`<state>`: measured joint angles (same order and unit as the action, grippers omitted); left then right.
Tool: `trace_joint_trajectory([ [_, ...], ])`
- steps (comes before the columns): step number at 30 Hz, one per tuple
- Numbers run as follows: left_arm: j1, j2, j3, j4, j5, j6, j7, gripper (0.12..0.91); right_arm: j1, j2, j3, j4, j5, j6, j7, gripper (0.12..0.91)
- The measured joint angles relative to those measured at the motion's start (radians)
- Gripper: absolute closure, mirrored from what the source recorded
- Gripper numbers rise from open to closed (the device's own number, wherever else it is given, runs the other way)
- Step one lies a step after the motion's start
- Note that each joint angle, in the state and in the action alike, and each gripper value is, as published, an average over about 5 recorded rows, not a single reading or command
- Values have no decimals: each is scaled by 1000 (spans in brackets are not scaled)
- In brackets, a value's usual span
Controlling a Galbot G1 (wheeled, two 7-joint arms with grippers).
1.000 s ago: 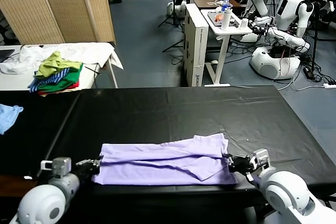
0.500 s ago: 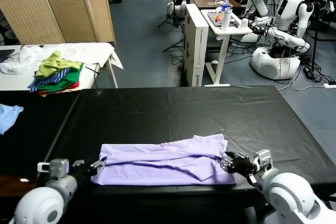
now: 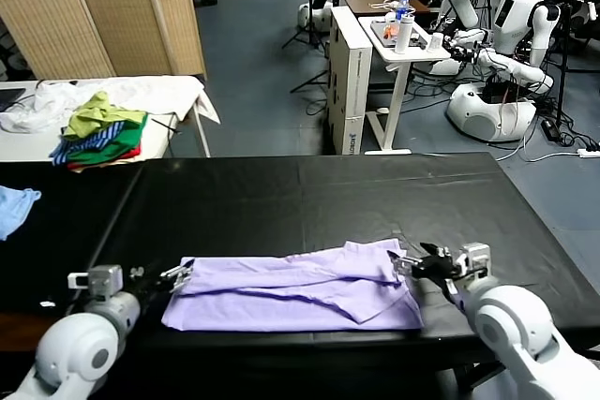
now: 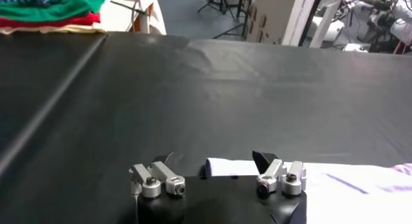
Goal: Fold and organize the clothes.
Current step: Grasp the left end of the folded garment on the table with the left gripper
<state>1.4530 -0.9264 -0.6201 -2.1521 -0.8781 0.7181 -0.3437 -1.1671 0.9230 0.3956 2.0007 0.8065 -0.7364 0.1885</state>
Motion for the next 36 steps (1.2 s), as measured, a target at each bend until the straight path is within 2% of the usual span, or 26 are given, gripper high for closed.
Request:
trace_joint_trajectory([
  [7,-52,-14,26,56,-5,-25,22,123,62,55,-35,-81,-19,0,10,118],
  [23,-104,-48,59,133,-6,-32,24,123,103,130,-61,-178,-63,2,9,123],
  [24,-103,-49,59,136,-6,-32,24,124,102,133,-61,-180,-67,2,8,135],
  [26,-100,-53,59,141,-5,-32,25,141,100,139,-61,-183,-74,2,6,210],
  [29,-97,-62,61,146,-5,-32,25,259,96,148,-61,-182,-82,3,4,372],
  [33,-91,-73,66,145,-4,-32,27,503,87,160,-60,-175,-103,27,6,564],
  [36,-84,-77,67,141,1,-34,28,693,77,172,-59,-172,-120,62,22,719],
])
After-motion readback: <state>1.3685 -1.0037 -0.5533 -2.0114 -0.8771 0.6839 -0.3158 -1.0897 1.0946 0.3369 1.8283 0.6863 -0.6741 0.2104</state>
